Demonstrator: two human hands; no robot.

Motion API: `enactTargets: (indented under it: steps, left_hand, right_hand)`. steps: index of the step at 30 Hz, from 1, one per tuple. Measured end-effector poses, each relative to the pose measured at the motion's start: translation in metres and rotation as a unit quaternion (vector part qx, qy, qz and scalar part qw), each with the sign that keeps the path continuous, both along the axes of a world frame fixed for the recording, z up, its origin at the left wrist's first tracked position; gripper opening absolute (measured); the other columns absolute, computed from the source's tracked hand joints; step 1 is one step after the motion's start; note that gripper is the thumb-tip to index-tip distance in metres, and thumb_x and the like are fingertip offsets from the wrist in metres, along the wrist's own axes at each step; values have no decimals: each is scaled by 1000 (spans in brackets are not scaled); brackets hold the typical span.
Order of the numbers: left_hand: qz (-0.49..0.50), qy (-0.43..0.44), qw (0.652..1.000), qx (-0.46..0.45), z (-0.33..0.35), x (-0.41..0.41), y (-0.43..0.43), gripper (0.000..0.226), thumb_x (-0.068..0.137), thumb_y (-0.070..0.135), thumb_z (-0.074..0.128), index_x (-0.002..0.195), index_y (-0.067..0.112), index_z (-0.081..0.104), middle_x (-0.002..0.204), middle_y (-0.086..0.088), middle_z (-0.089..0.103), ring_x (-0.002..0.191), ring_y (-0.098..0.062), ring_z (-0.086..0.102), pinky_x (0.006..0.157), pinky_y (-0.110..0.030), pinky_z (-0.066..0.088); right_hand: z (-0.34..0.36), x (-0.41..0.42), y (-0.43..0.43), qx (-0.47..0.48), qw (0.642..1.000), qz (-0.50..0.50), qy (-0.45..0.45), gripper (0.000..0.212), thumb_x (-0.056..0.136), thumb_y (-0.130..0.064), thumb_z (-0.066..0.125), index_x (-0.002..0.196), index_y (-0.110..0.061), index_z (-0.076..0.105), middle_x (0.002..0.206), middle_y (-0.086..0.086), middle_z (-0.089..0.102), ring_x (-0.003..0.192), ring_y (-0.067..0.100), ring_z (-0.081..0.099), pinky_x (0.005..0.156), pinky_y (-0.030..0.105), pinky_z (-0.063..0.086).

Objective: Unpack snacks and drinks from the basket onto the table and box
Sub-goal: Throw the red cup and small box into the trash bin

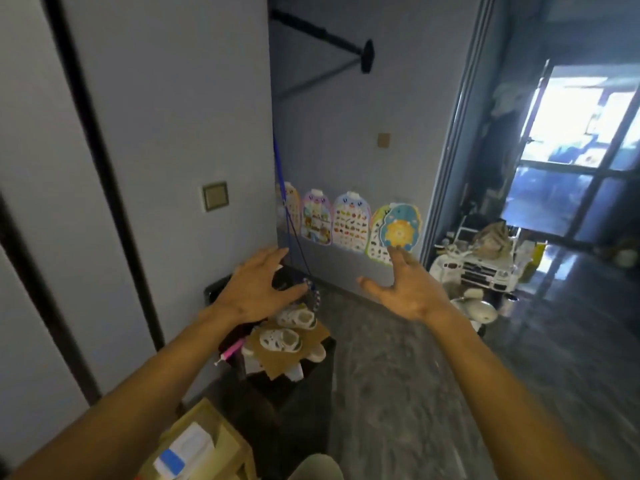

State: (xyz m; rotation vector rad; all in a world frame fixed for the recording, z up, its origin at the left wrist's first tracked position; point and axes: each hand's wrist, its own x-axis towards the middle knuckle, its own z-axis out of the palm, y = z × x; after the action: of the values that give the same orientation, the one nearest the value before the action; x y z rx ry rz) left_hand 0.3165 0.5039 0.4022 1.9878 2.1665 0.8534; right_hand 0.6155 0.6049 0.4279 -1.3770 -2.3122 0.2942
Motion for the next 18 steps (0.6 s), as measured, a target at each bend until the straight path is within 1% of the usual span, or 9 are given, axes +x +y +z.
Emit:
enactTargets:
  steps: [2,4,6,7,10,12,14,15,18]
  left_hand:
    - [24,18,1000,3,22,-1,-14,124,67,105,34,164,29,23,172,1,23,157,-22,22,129,-47,20]
    - [48,26,998,14,34,-1,-26,110,80,92,46,165,25,23,172,-1,23,157,-22,23,129,-44,19]
    - [73,38,996,23,38,-5,-37,104,84,85,48,165,24,24,172,-2,24,156,-23,24,129,-42,18]
    - [88,44,995,29,39,-6,-43,101,86,83,48,165,24,25,171,-2,25,156,-23,24,128,-42,19]
    - [134,55,988,43,38,-12,-60,93,92,76,52,164,25,26,171,-4,25,156,-26,25,127,-47,21]
    - [162,52,985,39,34,-18,-74,94,89,78,49,164,26,27,171,-5,25,156,-27,26,126,-49,24]
    - [195,45,979,39,29,-28,-91,97,85,82,44,163,26,29,170,-6,28,155,-28,29,125,-51,27]
    - [213,41,975,39,26,-35,-100,97,85,83,44,162,26,30,170,-6,29,154,-28,30,124,-52,29]
    - [269,41,962,34,16,-59,-137,95,87,80,48,162,24,31,169,-7,29,153,-30,32,123,-55,31]
  right_hand:
    - [18,-1,-7,13,1000,1,-2,125,76,-97,43,168,-18,15,174,8,21,158,32,26,126,49,31]
    - [26,-7,-9,22,1000,8,13,132,68,-102,36,166,-16,20,170,10,29,154,34,33,123,51,36]
    - [29,-15,-12,29,999,19,33,133,66,-104,35,164,-15,25,166,12,36,150,36,38,118,52,41]
    - [30,-21,-14,32,998,25,39,130,69,-103,37,164,-15,26,166,12,36,150,36,39,117,52,42]
    - [29,-42,-24,38,998,39,32,113,84,-89,50,165,-14,24,170,10,30,154,35,32,119,51,39]
    - [23,-61,-23,37,996,64,46,112,81,-93,49,162,-18,29,164,7,38,148,34,41,112,54,47]
    - [8,-87,-12,31,992,98,66,107,74,-100,45,154,-30,37,152,-1,52,136,29,55,99,51,57]
    - [1,-101,-7,30,990,118,69,104,74,-99,46,153,-33,37,149,-4,54,134,26,56,98,50,57]
    - [-2,-141,-25,33,985,153,67,101,77,-93,50,153,-29,32,155,1,48,141,28,49,106,55,52]
